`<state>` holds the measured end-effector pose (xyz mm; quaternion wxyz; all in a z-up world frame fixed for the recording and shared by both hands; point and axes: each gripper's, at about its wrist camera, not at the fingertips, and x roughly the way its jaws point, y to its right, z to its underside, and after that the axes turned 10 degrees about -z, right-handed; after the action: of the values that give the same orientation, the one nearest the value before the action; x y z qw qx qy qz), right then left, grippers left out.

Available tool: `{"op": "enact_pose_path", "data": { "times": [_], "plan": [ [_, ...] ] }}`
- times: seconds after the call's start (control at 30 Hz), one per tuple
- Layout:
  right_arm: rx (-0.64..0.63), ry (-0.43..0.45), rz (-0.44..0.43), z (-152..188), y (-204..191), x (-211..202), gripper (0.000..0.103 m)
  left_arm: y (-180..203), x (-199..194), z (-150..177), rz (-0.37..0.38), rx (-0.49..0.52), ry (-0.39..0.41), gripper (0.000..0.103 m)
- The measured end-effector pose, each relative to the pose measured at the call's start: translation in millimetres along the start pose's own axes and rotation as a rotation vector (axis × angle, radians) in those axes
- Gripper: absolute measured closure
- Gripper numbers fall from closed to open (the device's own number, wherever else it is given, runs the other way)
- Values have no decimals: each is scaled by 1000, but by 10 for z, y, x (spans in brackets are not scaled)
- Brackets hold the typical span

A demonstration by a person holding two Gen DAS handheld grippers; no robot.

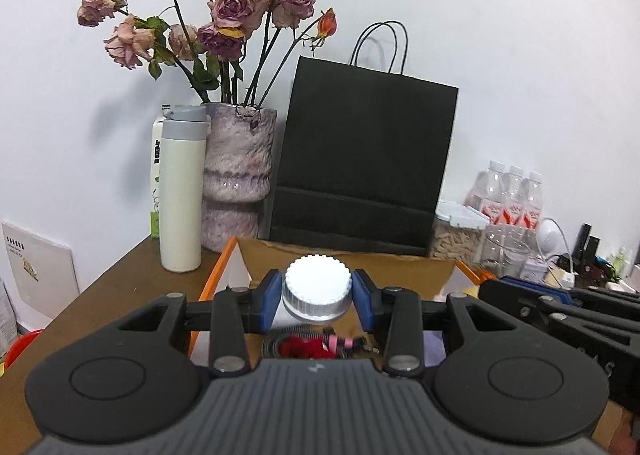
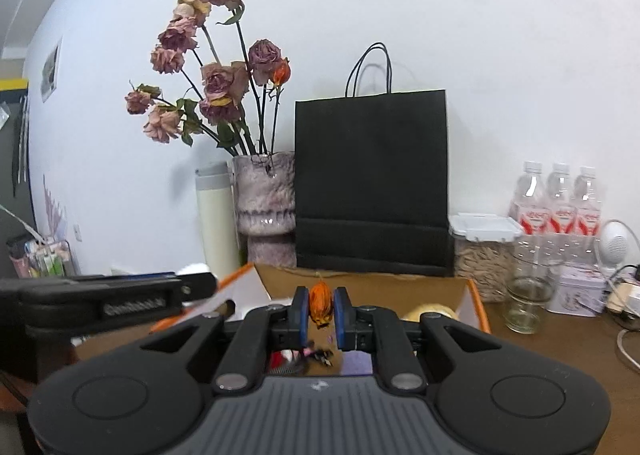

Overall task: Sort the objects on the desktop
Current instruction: 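Carry the cap and orange piece over the box and open the right gripper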

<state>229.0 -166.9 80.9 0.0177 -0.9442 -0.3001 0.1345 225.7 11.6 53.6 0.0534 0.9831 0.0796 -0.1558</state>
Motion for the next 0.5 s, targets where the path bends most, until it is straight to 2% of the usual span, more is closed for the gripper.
{"op": "enact_pose_path", "data": {
  "times": [0.23, 0.5],
  "plan": [
    [18, -60, 7, 41, 255, 511, 91, 81, 460, -15, -24, 30, -10, 64],
    [-16, -127, 41, 175, 469, 856, 91, 142, 854, 105, -39, 98, -49, 64]
  ]
}}
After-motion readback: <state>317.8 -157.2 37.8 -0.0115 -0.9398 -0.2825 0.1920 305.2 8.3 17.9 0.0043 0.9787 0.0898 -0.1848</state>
